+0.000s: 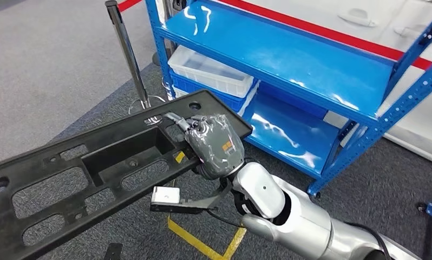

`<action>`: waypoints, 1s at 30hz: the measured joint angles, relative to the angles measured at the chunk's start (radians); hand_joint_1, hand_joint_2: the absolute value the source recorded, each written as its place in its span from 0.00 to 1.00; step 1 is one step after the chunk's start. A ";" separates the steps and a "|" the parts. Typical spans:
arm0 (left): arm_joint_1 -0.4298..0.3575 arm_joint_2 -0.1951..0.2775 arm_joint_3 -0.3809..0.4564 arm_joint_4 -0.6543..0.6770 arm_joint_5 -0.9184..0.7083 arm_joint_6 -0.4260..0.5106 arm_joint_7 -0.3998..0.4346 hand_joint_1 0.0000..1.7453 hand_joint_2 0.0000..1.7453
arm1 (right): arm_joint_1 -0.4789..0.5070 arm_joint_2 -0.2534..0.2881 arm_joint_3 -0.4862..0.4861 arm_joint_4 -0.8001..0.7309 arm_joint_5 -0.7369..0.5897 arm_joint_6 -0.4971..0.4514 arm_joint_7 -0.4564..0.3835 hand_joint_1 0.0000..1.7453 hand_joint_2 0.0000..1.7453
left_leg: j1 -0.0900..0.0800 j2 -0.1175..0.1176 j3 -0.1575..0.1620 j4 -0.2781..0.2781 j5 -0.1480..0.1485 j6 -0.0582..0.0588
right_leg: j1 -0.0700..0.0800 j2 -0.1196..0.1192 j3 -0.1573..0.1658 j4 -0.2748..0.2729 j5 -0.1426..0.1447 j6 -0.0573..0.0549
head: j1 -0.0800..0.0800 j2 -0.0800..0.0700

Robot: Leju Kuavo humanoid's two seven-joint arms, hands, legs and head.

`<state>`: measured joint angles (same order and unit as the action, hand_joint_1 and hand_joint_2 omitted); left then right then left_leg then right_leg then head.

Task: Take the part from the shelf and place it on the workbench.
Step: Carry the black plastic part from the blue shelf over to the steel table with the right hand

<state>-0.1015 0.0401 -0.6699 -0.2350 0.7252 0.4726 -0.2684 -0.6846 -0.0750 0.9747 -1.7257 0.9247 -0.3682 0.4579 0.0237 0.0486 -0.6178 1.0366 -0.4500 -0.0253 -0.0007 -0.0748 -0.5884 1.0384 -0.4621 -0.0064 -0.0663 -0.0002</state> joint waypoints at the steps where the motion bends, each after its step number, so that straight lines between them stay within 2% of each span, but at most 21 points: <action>1: 0.000 0.000 -0.002 0.000 -0.001 -0.002 -0.006 0.00 1.00 | 0.000 0.000 0.000 0.000 0.000 0.000 -0.001 1.00 1.00 | -0.001 -0.011 -0.003 0.000 0.003 0.010 | 0.002 -0.007 0.000 0.001 0.000 0.003 | 0.001 0.000; 2: 0.001 0.000 -0.003 0.000 0.000 -0.004 -0.012 0.00 1.00 | 0.000 0.000 0.000 -0.001 0.000 0.000 -0.002 1.00 1.00 | 0.000 -0.019 -0.005 0.000 0.005 0.017 | 0.003 -0.013 0.001 0.002 -0.001 0.007 | 0.002 0.000; 4: 0.002 0.000 -0.004 0.000 0.007 -0.008 -0.027 0.00 1.00 | 0.000 -0.001 0.000 -0.003 0.000 0.000 -0.003 1.00 1.00 | 0.004 -0.035 -0.006 -0.004 0.011 0.029 | -0.001 0.007 -0.010 0.040 -0.027 0.016 | 0.003 0.000; 6: 0.000 0.000 -0.005 0.000 0.016 -0.012 -0.042 0.00 1.00 | 0.000 -0.004 0.000 -0.004 0.000 0.000 -0.002 1.00 1.00 | 0.005 -0.051 -0.007 -0.007 0.015 0.038 | -0.005 0.049 -0.053 0.145 -0.090 0.022 | 0.005 0.000; 7: -0.001 0.000 -0.005 0.000 0.020 -0.014 -0.048 0.00 1.00 | 0.001 -0.006 0.000 -0.005 0.000 0.000 -0.002 1.00 1.00 | 0.005 -0.060 -0.009 -0.007 0.017 0.040 | -0.005 0.061 -0.081 0.208 -0.121 0.022 | 0.005 0.000; 8: -0.002 0.000 -0.005 0.000 0.023 -0.017 -0.053 0.00 1.00 | 0.003 -0.008 0.000 -0.005 0.000 0.000 -0.002 1.00 1.00 | 0.003 -0.070 -0.010 -0.007 0.018 0.042 | -0.005 0.066 -0.104 0.259 -0.140 0.021 | 0.005 0.000; 9: -0.001 0.000 -0.005 0.000 0.025 -0.019 -0.058 0.00 1.00 | 0.004 -0.009 0.000 -0.005 0.000 0.000 -0.002 1.00 1.00 | 0.000 -0.082 -0.011 -0.007 0.018 0.043 | -0.003 0.069 -0.115 0.280 -0.139 0.018 | 0.005 0.000; 10: -0.001 0.001 -0.005 0.000 0.027 -0.022 -0.062 0.00 1.00 | 0.005 -0.011 0.000 -0.005 0.000 0.000 -0.002 1.00 1.00 | -0.003 -0.094 -0.010 -0.007 0.019 0.044 | -0.002 0.071 -0.109 0.264 -0.119 0.012 | 0.005 0.000; 11: -0.001 0.001 -0.005 0.000 0.027 -0.023 -0.064 0.00 1.00 | 0.005 -0.012 0.000 -0.006 0.000 0.000 -0.002 1.00 1.00 | -0.006 -0.106 -0.009 -0.007 0.019 0.044 | 0.001 0.078 -0.085 0.212 -0.082 0.004 | 0.005 0.000; 13: -0.002 -0.002 -0.005 0.000 0.027 -0.025 -0.068 0.00 1.00 | 0.004 -0.013 0.000 -0.008 0.000 0.000 -0.002 1.00 1.00 | -0.007 -0.128 -0.008 -0.008 0.021 0.042 | 0.006 0.115 -0.026 0.080 -0.018 -0.019 | 0.002 0.000; 15: -0.003 -0.003 -0.005 0.000 0.028 -0.026 -0.069 0.00 1.00 | 0.002 -0.014 0.000 -0.012 0.000 0.000 -0.002 1.00 1.00 | 0.000 -0.146 -0.015 -0.010 0.026 0.034 | 0.010 0.145 0.001 0.012 0.004 -0.035 | 0.002 0.000; 17: -0.003 -0.001 -0.005 0.000 0.028 -0.027 -0.070 0.00 1.00 | 0.000 -0.014 0.000 -0.015 0.000 0.000 -0.002 1.00 1.00 | 0.004 -0.165 -0.021 -0.017 0.036 0.020 | 0.010 0.134 0.008 -0.009 0.008 -0.038 | 0.006 0.000; 18: -0.001 0.000 -0.005 0.000 0.028 -0.027 -0.070 0.00 1.00 | -0.001 -0.014 0.000 -0.016 0.000 0.000 -0.002 1.00 1.00 | 0.002 -0.164 -0.024 -0.019 0.036 0.014 | 0.008 0.122 0.016 -0.023 0.012 -0.037 | 0.007 0.000; 20: 0.001 0.002 -0.006 0.000 0.028 -0.027 -0.070 0.00 1.00 | -0.002 -0.014 0.000 -0.017 0.000 0.000 -0.002 1.00 1.00 | -0.005 -0.125 -0.046 0.020 0.009 0.005 | -0.001 0.097 0.031 -0.053 0.023 -0.037 | 0.001 0.000; 22: -0.002 0.002 -0.006 0.000 0.029 -0.027 -0.071 0.00 1.00 | -0.001 -0.014 0.000 -0.019 0.000 -0.001 -0.002 1.00 1.00 | -0.004 -0.074 -0.101 0.133 -0.048 -0.001 | -0.002 0.073 0.033 -0.060 0.026 -0.038 | -0.004 0.000; 23: -0.004 0.002 -0.006 0.000 0.029 -0.027 -0.072 0.00 1.00 | 0.000 -0.014 0.000 -0.019 0.000 -0.001 -0.002 1.00 1.00 | -0.002 -0.063 -0.129 0.191 -0.068 -0.005 | -0.002 0.060 0.032 -0.058 0.025 -0.037 | -0.004 0.000; 24: -0.004 0.002 -0.006 0.000 0.030 -0.030 -0.073 0.00 1.00 | 0.002 -0.014 0.000 -0.019 0.000 -0.001 -0.002 1.00 1.00 | -0.001 -0.057 -0.145 0.225 -0.073 -0.008 | -0.002 0.047 0.031 -0.054 0.023 -0.036 | -0.004 0.000; 25: -0.003 0.002 -0.006 0.000 0.032 -0.035 -0.075 0.00 1.00 | 0.003 -0.014 0.000 -0.019 0.001 -0.001 -0.002 1.00 1.00 | 0.000 -0.053 -0.143 0.224 -0.061 -0.011 | -0.002 0.036 0.030 -0.051 0.019 -0.033 | -0.004 0.000; 27: -0.002 0.005 -0.006 0.000 0.037 -0.051 -0.082 0.00 1.00 | 0.004 -0.014 0.000 -0.019 0.002 -0.001 -0.002 1.00 1.00 | 0.001 -0.032 -0.085 0.117 -0.004 -0.013 | -0.003 0.015 0.030 -0.040 0.010 -0.025 | -0.004 0.000; 29: -0.005 0.006 -0.006 0.000 0.041 -0.064 -0.091 0.00 1.00 | 0.002 -0.014 0.000 -0.019 0.003 -0.001 -0.003 1.00 1.00 | -0.005 -0.001 -0.027 0.010 0.029 -0.003 | 0.002 -0.002 0.027 -0.028 -0.001 -0.013 | -0.003 0.000; 30: -0.007 0.006 -0.006 0.000 0.043 -0.067 -0.094 0.00 1.00 | 0.002 -0.014 0.000 -0.020 0.003 -0.001 -0.003 1.00 1.00 | -0.008 0.007 -0.017 -0.013 0.030 0.005 | 0.006 -0.009 0.027 -0.023 -0.004 -0.009 | -0.002 0.000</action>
<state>-0.1082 0.0463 -0.6756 -0.2355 0.7681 0.4052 -0.3628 -0.6828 -0.0894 0.9744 -1.7454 0.9281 -0.3693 0.4547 0.0155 0.0551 -0.6345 1.0238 -0.4199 -0.0202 0.0053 -0.0836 -0.5617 1.0153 -0.4663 -0.0149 -0.0679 -0.0003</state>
